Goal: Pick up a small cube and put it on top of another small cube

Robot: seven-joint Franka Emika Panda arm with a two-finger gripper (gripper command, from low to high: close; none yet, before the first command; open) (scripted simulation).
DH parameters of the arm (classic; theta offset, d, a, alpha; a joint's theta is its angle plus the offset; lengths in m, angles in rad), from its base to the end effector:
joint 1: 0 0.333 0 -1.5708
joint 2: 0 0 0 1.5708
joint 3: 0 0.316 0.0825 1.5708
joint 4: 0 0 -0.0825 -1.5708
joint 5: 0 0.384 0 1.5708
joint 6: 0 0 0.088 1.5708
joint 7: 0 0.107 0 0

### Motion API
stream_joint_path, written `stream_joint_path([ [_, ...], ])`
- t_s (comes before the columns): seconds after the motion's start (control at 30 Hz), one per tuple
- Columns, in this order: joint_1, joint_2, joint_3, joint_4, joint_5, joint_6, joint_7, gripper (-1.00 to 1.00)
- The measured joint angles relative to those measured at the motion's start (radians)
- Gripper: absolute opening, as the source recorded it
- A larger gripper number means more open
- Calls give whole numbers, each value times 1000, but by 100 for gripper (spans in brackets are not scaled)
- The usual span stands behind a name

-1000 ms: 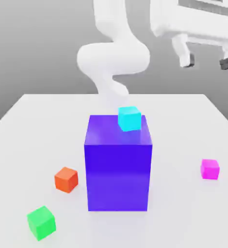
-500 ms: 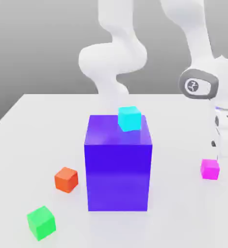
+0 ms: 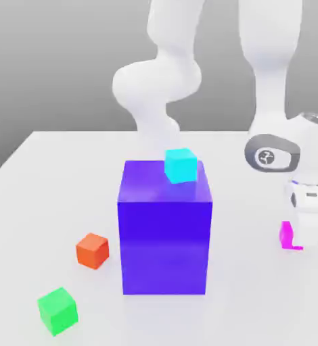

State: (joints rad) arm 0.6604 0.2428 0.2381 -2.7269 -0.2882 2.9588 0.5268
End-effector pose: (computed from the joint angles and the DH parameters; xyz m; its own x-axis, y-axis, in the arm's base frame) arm 0.2210 0.3207 0.1512 0.7970 0.6039 0.0018 0.6039 -0.7970 -0.0056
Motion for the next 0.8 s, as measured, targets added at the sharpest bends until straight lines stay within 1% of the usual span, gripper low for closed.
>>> stream_joint_path([
  [0.07, -36, -64, 54, -16, 81, -47, -61, -100],
  [0.13, -49, -130, 86, -31, 160, -95, -121, -100],
  [0.2, -69, -134, 82, -1, 183, -118, -149, -100],
  [0.8, -532, -87, -342, 217, 272, -290, -301, -100],
])
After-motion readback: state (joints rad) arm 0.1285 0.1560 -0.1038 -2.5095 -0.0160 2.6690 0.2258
